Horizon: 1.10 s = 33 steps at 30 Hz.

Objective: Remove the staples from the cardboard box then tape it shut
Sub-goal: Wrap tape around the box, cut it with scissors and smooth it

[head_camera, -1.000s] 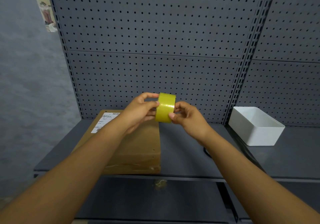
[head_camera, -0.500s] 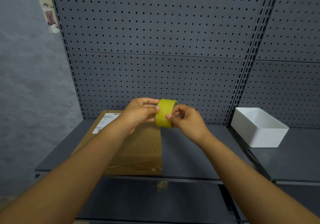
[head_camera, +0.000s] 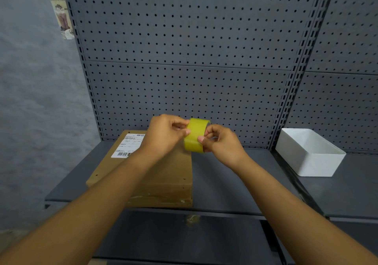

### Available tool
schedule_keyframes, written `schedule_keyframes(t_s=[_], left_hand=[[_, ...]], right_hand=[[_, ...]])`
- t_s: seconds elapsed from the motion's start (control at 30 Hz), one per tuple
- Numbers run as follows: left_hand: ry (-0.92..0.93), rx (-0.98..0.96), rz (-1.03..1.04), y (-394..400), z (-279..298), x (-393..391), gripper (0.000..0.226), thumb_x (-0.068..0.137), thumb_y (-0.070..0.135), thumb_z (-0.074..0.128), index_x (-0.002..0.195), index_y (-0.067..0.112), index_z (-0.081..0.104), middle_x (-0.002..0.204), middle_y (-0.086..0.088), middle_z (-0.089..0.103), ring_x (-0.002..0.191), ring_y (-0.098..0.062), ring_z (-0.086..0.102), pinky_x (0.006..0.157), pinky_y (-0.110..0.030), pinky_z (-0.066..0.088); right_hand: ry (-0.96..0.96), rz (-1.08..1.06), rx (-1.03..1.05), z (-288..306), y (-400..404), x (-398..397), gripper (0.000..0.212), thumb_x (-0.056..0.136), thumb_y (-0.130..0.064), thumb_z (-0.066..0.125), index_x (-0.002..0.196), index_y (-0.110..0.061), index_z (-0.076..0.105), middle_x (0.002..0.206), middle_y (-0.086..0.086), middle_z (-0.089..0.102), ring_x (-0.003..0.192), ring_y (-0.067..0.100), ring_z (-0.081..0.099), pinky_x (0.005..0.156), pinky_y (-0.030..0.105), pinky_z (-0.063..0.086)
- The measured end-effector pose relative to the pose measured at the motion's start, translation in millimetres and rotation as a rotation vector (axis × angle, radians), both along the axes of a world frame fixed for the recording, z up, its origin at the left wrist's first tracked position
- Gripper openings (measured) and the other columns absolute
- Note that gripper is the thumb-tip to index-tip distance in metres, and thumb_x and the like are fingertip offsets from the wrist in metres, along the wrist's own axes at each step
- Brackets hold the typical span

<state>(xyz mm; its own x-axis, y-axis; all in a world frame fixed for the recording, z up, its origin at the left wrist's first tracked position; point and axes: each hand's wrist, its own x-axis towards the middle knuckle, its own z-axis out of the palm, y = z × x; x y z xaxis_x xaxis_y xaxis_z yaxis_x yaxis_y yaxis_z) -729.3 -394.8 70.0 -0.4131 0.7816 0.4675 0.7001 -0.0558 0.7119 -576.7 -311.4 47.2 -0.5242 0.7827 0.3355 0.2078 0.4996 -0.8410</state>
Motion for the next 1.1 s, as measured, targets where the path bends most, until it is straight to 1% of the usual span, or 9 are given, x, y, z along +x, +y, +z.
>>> schedule_keyframes(t_s=[0.13,0.33,0.57,0.63,0.73,0.83,0.9,1.0,1.1], left_hand=[[0.088,0.007,0.016,-3,-1,0,0.023,0.077,0.018,0.079,0.100,0.016,0.076,0.091,0.002,0.074,0.080,-0.006,0.067,0.076,-0.012,0.049],[0.099,0.036,-0.006,-6,0,-3,0.006,0.076,0.018,0.079,0.081,0.017,0.076,0.078,0.007,0.072,0.073,-0.001,0.065,0.067,-0.006,0.047],[0.019,0.033,0.034,-2,-6,-3,0.006,0.076,0.018,0.079,0.076,0.015,0.074,0.073,0.008,0.069,0.065,-0.001,0.059,0.062,-0.006,0.044],[0.048,0.012,0.043,-1,-11,-3,0.007,0.078,0.019,0.077,0.075,0.017,0.071,0.073,0.009,0.067,0.067,-0.001,0.058,0.062,-0.007,0.043],[0.073,0.046,0.041,-2,-14,-2,0.005,0.083,0.018,0.073,0.086,0.018,0.070,0.079,0.010,0.066,0.075,-0.002,0.061,0.069,-0.008,0.044],[0.070,0.038,0.031,-2,-12,-6,0.024,0.084,0.020,0.072,0.108,0.017,0.071,0.090,0.006,0.068,0.082,-0.003,0.062,0.074,-0.003,0.042],[0.100,0.001,0.038,-3,-13,-11,0.027,0.083,0.023,0.073,0.109,0.017,0.071,0.094,0.004,0.070,0.084,-0.005,0.062,0.079,-0.011,0.048],[0.119,-0.033,0.084,-4,-20,-18,0.026,0.079,0.029,0.076,0.104,0.020,0.073,0.094,0.003,0.072,0.087,-0.009,0.065,0.084,-0.033,0.055],[0.120,-0.003,0.114,-4,-25,-19,0.021,0.076,0.033,0.078,0.094,0.023,0.073,0.098,0.006,0.072,0.092,-0.010,0.065,0.084,-0.038,0.053]], right_hand=[[-0.018,0.004,0.011,-1,0,2,0.016,0.086,-0.017,0.069,0.078,-0.013,0.056,0.077,0.004,0.056,0.074,0.022,0.057,0.077,0.049,0.056],[-0.067,0.051,0.048,-4,-1,4,0.013,0.088,-0.016,0.067,0.084,-0.008,0.057,0.080,0.001,0.055,0.074,0.015,0.052,0.078,0.045,0.053],[-0.088,0.063,0.083,-5,-2,3,0.013,0.088,-0.014,0.067,0.084,-0.006,0.057,0.076,-0.003,0.051,0.068,0.011,0.046,0.072,0.037,0.049],[-0.088,0.053,0.074,-7,-3,2,0.015,0.087,-0.015,0.067,0.084,-0.005,0.056,0.075,0.000,0.051,0.069,0.014,0.047,0.074,0.042,0.052],[-0.049,0.040,0.005,-7,-6,-3,0.016,0.088,-0.016,0.066,0.079,-0.009,0.054,0.073,0.001,0.052,0.073,0.019,0.053,0.078,0.051,0.054],[-0.031,0.030,-0.073,-4,-9,-14,0.025,0.090,-0.016,0.062,0.072,-0.017,0.046,0.060,-0.002,0.048,0.072,0.023,0.053,0.082,0.055,0.052],[-0.064,0.016,-0.099,-6,-13,-23,0.026,0.092,-0.017,0.059,0.072,-0.018,0.042,0.059,-0.003,0.046,0.074,0.025,0.053,0.081,0.051,0.052],[-0.163,-0.009,-0.083,-12,-16,-31,0.025,0.094,-0.020,0.055,0.075,-0.018,0.039,0.065,-0.002,0.044,0.069,0.020,0.046,0.064,0.033,0.040],[-0.191,-0.012,-0.036,-12,-15,-30,0.022,0.094,-0.019,0.055,0.078,-0.015,0.040,0.063,-0.002,0.044,0.060,0.013,0.041,0.055,0.029,0.033]])
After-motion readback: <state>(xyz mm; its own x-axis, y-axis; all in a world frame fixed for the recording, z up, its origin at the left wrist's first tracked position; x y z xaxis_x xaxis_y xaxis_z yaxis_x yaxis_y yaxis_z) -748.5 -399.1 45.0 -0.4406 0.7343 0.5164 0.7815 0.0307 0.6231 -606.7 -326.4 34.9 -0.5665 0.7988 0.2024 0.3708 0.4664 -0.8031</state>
